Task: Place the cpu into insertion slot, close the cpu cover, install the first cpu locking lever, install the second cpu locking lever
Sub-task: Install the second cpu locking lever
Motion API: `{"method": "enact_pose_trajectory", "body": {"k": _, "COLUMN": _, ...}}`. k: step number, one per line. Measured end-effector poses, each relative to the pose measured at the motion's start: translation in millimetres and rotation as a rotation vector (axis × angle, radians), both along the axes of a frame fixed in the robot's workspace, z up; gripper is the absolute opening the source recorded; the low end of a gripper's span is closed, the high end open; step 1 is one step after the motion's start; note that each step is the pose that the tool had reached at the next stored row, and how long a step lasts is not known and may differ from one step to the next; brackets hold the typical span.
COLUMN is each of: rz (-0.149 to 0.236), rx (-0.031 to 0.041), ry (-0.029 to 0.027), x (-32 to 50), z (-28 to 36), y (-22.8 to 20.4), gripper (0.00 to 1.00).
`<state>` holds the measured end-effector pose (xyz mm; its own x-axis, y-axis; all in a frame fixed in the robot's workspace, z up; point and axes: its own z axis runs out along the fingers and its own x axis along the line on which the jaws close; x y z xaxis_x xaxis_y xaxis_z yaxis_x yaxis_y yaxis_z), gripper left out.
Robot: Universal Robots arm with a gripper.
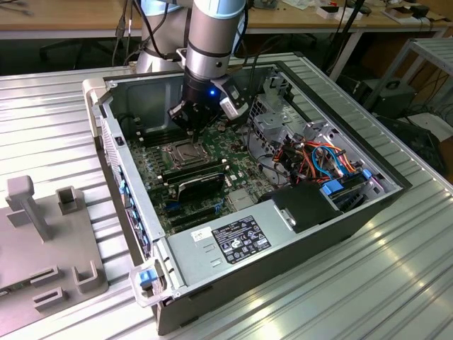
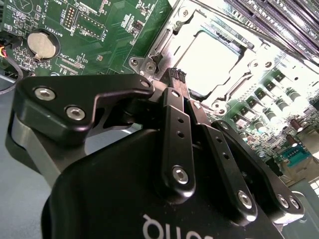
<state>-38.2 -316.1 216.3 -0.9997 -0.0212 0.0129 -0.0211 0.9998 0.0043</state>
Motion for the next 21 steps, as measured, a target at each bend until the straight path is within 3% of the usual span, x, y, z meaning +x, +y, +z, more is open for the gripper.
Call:
{"method": "enact_pose_trajectory", "body": {"k": 2, "rz": 0.000, "rx": -0.0001, "ry": 0.0000, "x": 0.0, "z": 0.9, "y": 0.0, "gripper": 0.11}}
{"method": "enact_pose_trajectory", "body": {"k": 7, "rz": 0.000, "rx": 0.0001, "ry": -0.0001, "x": 0.0, "z": 9.8, "y": 0.0, "gripper": 0.11}}
{"method": "enact_pose_trajectory", "body": {"k": 18, "rz": 0.000, "rx": 0.0000, "ry": 0.0000, "x": 0.0, "z": 10.5, "y": 0.0, "gripper": 0.11}}
{"method": "enact_pose_trajectory", "body": {"k": 21, "rz": 0.000, "rx": 0.0000, "ry": 0.0000, "x": 0.0, "z": 10.5, "y": -1.7, "gripper": 0.11}}
